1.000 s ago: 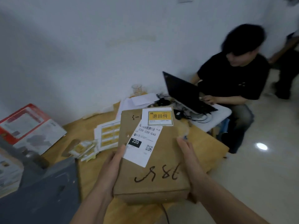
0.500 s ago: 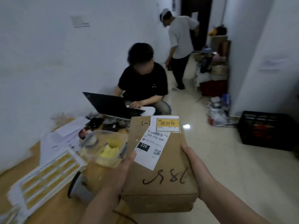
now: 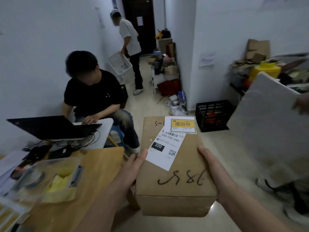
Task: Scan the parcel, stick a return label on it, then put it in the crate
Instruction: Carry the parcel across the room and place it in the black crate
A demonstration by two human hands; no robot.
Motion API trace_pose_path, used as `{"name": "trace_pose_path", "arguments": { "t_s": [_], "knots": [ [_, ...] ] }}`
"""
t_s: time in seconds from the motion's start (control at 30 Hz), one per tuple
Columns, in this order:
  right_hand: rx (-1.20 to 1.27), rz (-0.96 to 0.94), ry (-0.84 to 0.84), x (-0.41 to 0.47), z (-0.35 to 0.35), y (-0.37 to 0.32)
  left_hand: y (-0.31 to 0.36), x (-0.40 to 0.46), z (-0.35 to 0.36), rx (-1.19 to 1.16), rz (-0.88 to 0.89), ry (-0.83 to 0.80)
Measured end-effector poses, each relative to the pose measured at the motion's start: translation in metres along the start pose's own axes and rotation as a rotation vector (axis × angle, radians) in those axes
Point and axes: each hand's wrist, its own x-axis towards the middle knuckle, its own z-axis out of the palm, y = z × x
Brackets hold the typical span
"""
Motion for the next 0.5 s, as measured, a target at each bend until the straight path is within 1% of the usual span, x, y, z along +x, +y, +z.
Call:
{"name": "trace_pose_path", "arguments": {
  "t_s": [0.17, 0.3, 0.37, 0.5],
  "knots": [
    [0.018, -0.033, 0.074, 0.006, -0.046, -0.026, 0.02, 0.028, 0.053, 0.018, -0.026, -0.064],
    [0.006, -0.036, 0.114, 0.012, -0.082, -0.05, 0.034, 0.046, 0.092, 0.018, -0.007, -0.075],
    [0.006, -0.038, 0.115, 0.016, -0.098, -0.059, 0.041, 0.054, 0.111, 0.006, -0.001, -0.083],
    [-0.008, -0.026, 0.116, 0.027, -0.128, -0.075, 0.042, 0.071, 0.139, -0.055, -0.045, -0.145]
  ]
}}
